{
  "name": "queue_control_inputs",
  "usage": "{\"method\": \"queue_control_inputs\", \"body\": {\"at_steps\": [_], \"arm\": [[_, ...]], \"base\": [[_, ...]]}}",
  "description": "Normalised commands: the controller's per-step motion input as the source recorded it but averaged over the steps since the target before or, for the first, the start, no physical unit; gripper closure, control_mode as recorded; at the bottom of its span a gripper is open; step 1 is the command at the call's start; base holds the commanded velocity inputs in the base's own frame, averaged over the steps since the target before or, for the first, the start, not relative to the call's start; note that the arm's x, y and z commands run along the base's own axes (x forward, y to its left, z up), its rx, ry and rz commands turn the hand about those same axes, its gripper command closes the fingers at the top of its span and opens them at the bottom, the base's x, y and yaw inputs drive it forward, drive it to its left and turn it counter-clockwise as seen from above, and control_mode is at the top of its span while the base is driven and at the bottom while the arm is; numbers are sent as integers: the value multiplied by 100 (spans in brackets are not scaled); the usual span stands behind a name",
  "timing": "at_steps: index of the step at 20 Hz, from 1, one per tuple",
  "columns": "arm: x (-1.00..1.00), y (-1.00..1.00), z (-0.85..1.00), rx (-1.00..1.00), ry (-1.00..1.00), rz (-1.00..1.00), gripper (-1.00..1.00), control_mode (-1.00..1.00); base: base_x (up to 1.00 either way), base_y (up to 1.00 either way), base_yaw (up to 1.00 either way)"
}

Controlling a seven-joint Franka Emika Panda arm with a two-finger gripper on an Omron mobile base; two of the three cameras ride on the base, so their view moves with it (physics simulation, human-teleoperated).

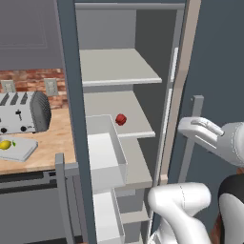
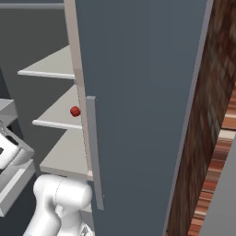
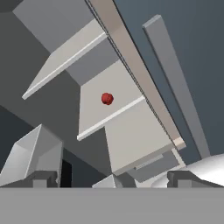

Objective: Take the bell pepper and lemon out of the freezer and place them in the tupperware container on the counter. Then put the tupperware containing the vegetables back in the freezer.

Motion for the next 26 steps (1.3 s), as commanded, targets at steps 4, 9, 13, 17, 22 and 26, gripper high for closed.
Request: {"method": "queue_control_inputs", "body": {"at_steps": [4, 9, 13, 17, 22, 26], "arm": [[58, 43, -4, 8, 3, -12, -100, -100], [76, 2, -8, 19, 7, -9, -100, -100], [51, -10, -16, 27, 7, -1, -100, -100], [37, -7, -29, 26, 4, 0, -100, -100], [25, 2, -39, 14, 0, -1, -100, -100], [21, 20, -32, 1, 0, -13, -100, -100]], "base": [[0, 0, 0], [0, 0, 0], [0, 0, 0], [0, 0, 0], [0, 0, 0], [0, 0, 0]]}}
